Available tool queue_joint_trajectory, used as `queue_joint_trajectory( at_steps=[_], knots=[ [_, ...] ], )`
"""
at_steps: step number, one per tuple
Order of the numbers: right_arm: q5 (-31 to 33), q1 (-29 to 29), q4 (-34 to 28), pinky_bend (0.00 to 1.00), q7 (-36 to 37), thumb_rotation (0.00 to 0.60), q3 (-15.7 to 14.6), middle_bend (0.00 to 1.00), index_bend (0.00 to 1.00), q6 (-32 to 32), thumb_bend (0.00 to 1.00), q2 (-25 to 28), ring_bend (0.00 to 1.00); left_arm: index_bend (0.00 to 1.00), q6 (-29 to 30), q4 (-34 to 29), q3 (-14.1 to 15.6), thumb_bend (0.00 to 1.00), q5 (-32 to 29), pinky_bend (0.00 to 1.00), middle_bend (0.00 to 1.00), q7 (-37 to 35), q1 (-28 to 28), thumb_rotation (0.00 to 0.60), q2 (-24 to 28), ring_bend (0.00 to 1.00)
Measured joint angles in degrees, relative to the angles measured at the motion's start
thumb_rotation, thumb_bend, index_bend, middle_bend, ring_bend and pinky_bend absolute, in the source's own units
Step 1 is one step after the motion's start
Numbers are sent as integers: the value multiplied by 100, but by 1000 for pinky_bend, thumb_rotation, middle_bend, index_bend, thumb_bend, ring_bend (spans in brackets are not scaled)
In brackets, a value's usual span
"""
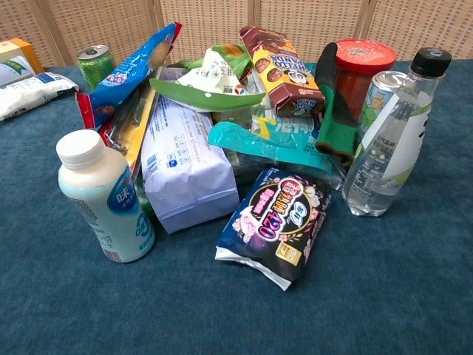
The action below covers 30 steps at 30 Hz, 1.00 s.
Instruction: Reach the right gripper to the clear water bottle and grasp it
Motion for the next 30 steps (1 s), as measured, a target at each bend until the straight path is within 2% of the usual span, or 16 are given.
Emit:
queue_joint_trajectory(
  at_steps=[7, 14, 24, 30],
  knots=[
    [5, 23, 58, 0, -67, 600, -41, 0, 0, -92, 0, -83, 0, 59, 24, 12, -28, 0, -60, 0, 0, 123, -21, 600, -67, 0],
    [11, 71, -73, 0, -43, 600, -44, 0, 0, -162, 0, -314, 0, 59, 60, 39, -68, 0, -91, 0, 0, -98, -2, 600, -22, 0],
    [221, 420, -285, 0, -100, 600, 212, 0, 0, -443, 0, -1074, 0, 59, 89, 45, -65, 0, -44, 0, 0, -183, 24, 600, 13, 0],
    [347, 503, -441, 0, -19, 600, 331, 0, 0, -455, 0, -1321, 0, 59, -77, 91, -43, 0, -21, 0, 0, -368, -25, 600, 25, 0]
  ],
)
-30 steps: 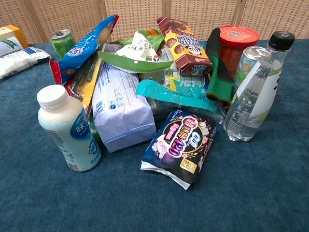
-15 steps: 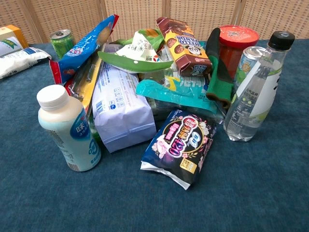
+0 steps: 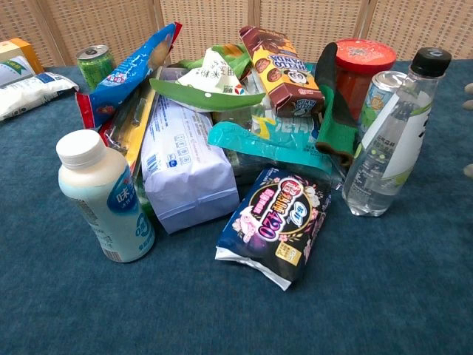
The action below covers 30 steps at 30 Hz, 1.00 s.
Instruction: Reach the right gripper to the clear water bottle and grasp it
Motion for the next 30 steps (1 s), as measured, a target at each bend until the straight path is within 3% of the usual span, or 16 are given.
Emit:
queue_joint_trajectory(
  at_steps=[8, 20, 23, 24, 26, 28, 30],
  knots=[
    [14, 67, -54, 0, -10, 600, -21, 0, 0, -22, 0, -483, 0, 60, -78, 8, 40, 0, 72, 0, 0, -2, -38, 600, -32, 0],
    [337, 273, 121, 0, 257, 600, 271, 0, 0, -184, 0, -911, 0, 59, -61, 33, 39, 0, 76, 0, 0, -82, -33, 600, -27, 0],
    [375, 296, 230, 70, 161, 600, 346, 0, 0, -75, 0, -1108, 0, 59, -37, 16, 51, 0, 111, 0, 0, -89, -19, 600, -19, 0],
    [398, 298, 270, 154, 143, 600, 384, 34, 0, -16, 0, -1191, 0, 59, -30, 14, 52, 0, 112, 0, 0, -97, -14, 600, -16, 0],
    [415, 290, 321, 358, 147, 600, 433, 230, 52, 99, 0, -1307, 53, 59, -17, 20, 47, 0, 101, 0, 0, -112, -8, 600, -11, 0],
    [398, 269, 391, 548, 153, 600, 469, 515, 187, 258, 0, -1446, 232, 59, -17, 29, 38, 0, 78, 0, 0, -123, -10, 600, -12, 0],
    [362, 245, 479, 613, 134, 600, 473, 642, 284, 375, 0, -1579, 346, 59, -27, 36, 29, 0, 55, 0, 0, -138, -16, 600, -12, 0]
  ],
)
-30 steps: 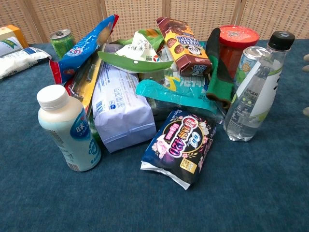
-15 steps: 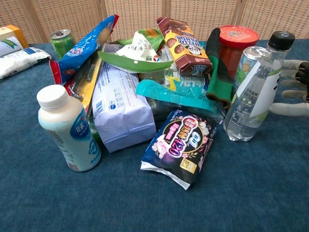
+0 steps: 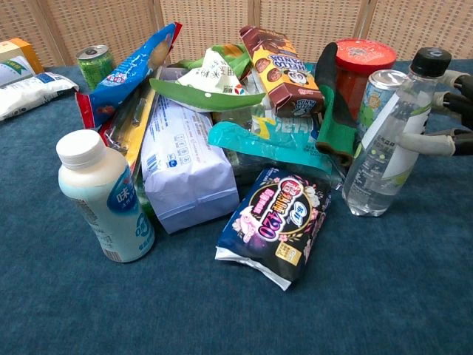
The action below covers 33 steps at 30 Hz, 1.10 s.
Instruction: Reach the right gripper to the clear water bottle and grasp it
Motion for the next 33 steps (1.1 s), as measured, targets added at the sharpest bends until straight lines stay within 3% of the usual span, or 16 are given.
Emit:
queue_joint_trajectory(
  at_steps=[6, 11, 23, 33],
  knots=[
    [-40, -90, 85, 694, 23, 600, -56, 845, 544, 124, 0, -127, 529, 59, 34, -1, -4, 0, 11, 0, 0, -36, 15, 600, 16, 0],
    [-92, -147, 88, 709, -35, 600, -45, 957, 673, 273, 0, -155, 627, 59, 47, 8, -17, 0, 0, 0, 0, -79, 21, 600, 27, 0],
    [-239, -162, -479, 709, -445, 600, 174, 966, 681, 526, 0, 152, 632, 59, 11, 18, -21, 0, 4, 0, 0, -164, 8, 600, 41, 0],
    [-276, -104, -1573, 710, -1077, 600, 727, 967, 685, 834, 0, 759, 632, 60, 31, -9, -1, 0, 86, 0, 0, -267, 31, 600, 84, 0]
  ],
)
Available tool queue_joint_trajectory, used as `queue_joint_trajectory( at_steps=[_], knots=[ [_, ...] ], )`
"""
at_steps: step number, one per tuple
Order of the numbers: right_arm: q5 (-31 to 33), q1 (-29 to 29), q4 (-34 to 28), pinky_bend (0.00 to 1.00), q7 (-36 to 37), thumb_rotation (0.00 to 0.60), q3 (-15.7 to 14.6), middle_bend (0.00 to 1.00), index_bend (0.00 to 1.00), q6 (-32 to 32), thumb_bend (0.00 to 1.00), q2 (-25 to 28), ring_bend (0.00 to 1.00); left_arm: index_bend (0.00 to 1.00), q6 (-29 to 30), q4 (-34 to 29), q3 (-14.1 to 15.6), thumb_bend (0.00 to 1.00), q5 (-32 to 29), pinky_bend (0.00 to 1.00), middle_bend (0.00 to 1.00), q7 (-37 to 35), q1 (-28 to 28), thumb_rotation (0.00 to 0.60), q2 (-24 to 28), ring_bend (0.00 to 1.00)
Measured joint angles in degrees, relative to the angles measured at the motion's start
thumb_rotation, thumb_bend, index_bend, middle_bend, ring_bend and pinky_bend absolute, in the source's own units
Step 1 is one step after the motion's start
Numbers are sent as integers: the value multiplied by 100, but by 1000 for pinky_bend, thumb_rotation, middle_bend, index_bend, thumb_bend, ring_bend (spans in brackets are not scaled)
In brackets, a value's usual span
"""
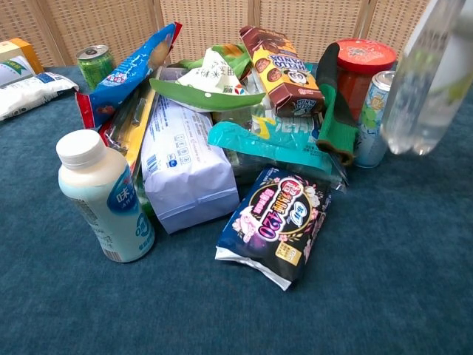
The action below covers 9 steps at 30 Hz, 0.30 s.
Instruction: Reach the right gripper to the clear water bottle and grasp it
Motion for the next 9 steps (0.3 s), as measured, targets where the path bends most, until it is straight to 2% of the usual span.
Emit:
queue_joint_trajectory(
  at_steps=[9],
  knots=[
    [154, 224, -857, 709, -704, 600, 651, 966, 684, 174, 0, 506, 632, 59, -49, 6, 18, 0, 17, 0, 0, 33, -22, 600, -18, 0]
  ],
)
